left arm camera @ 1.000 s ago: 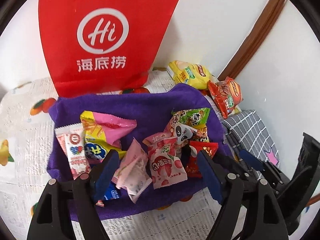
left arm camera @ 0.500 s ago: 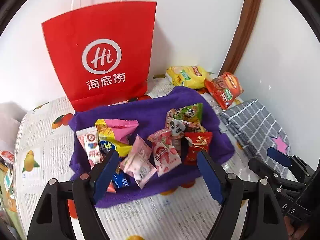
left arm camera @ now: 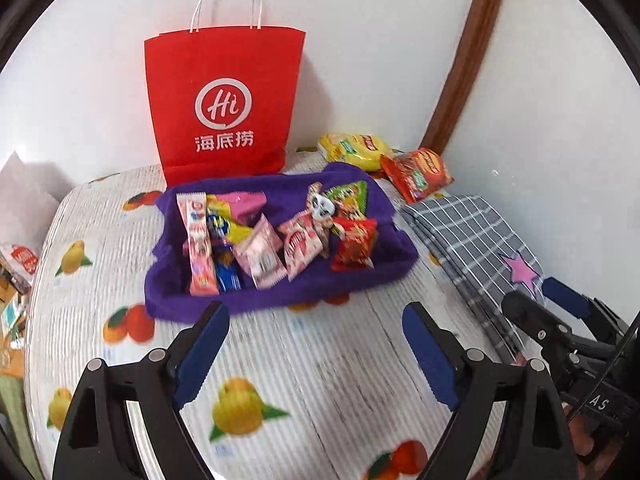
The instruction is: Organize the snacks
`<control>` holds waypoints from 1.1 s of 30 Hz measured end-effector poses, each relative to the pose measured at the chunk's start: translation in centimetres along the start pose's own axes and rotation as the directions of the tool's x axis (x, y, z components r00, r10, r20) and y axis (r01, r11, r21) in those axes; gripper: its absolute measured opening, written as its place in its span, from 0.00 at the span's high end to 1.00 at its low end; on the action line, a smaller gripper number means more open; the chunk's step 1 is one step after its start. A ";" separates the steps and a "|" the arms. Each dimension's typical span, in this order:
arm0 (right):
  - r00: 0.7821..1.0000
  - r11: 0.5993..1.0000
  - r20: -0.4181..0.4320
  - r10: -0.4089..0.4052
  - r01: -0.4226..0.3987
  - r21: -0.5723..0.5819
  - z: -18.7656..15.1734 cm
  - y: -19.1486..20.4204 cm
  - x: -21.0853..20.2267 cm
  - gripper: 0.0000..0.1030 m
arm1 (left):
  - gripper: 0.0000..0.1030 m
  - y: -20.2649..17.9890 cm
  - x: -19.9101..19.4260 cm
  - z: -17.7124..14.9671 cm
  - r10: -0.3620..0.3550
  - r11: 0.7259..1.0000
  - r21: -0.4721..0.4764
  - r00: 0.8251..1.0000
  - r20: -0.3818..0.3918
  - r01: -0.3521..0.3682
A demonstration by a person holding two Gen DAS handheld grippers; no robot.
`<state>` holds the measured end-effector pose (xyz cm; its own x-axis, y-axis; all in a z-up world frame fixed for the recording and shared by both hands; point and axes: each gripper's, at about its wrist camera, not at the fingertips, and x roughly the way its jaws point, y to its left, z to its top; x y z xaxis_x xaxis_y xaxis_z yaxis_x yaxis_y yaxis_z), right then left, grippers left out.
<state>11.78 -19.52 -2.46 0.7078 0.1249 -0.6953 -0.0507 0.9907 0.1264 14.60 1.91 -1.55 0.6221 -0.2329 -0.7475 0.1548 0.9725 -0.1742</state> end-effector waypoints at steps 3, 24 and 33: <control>0.999 1.000 0.032 0.013 -0.014 0.024 -0.9 -0.5 -1.8 0.05 | 0.10 -0.5 -1.0 -1.4 0.009 1.000 0.004 1.000 0.009 -0.009; 0.996 0.998 0.083 -0.045 0.041 0.041 -7.1 -2.7 -11.0 0.00 | 0.09 -4.5 -10.2 -9.0 0.104 0.995 -0.012 0.985 0.137 -0.103; 0.995 0.998 0.079 -0.062 0.060 0.029 -8.7 -2.8 -12.0 0.00 | 0.09 -5.9 -12.1 -10.1 0.135 0.990 0.014 0.976 0.171 -0.140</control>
<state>-2.74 -23.33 -0.60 0.7627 0.0582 -0.6441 0.0123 0.9944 0.1045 -1.57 -0.93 2.00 0.7592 -0.0971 -0.6436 0.0773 0.9953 -0.0590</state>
